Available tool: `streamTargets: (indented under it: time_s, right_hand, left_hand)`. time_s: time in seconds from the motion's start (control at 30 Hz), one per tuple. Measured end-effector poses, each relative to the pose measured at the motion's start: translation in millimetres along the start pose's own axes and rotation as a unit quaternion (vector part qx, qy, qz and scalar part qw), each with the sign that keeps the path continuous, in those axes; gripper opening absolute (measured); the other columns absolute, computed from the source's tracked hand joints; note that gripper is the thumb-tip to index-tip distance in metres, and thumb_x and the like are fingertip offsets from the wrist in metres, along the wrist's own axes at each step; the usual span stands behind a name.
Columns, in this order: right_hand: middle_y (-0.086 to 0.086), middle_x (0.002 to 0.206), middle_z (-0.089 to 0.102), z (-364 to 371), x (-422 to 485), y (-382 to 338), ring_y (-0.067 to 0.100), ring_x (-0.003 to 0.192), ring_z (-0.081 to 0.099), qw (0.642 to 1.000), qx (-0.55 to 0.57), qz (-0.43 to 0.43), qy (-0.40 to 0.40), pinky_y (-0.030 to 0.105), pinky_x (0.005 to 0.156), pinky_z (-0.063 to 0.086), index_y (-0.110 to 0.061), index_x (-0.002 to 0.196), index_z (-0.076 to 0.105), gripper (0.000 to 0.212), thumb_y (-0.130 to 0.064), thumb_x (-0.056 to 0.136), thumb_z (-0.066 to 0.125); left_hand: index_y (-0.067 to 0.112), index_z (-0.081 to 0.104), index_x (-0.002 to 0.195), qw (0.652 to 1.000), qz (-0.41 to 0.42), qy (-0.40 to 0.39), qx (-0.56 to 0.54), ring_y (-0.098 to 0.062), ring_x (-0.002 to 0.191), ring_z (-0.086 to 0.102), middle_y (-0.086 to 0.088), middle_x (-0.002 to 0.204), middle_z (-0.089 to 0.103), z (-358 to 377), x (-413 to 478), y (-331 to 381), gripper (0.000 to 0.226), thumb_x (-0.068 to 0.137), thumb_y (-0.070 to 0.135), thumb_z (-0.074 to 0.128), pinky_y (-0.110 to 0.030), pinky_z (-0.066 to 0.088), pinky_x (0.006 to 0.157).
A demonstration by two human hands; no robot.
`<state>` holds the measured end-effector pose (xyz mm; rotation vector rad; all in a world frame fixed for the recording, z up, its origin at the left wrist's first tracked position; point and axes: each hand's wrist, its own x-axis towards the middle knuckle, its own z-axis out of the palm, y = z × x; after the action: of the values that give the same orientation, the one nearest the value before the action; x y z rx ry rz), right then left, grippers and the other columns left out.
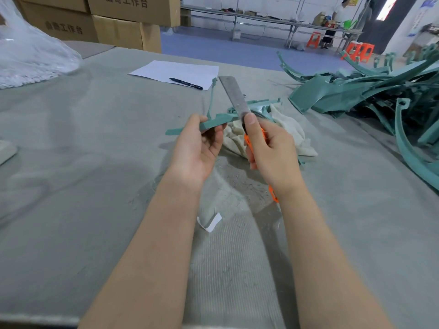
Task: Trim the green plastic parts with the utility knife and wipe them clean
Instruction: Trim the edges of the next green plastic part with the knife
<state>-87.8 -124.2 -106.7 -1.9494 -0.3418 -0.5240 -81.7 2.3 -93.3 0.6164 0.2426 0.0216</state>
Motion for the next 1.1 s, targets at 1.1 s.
streamTargets:
  time_s: [1.1]
  right_hand:
    - [0.007,0.076,0.060,-19,7,8,0.010,0.049,0.060,0.939,0.143,0.301,-0.082,0.030,0.059,0.052,-0.012,0.099,0.044,0.012,-0.008,0.093,0.053]
  left_hand:
    - [0.012,0.055,0.091,0.967,-0.012,-0.127,-0.222,-0.005,0.040,0.047,0.004,0.054,0.051,-13,-1,15,0.014,0.092,0.019,0.043,-0.012,0.039,0.042]
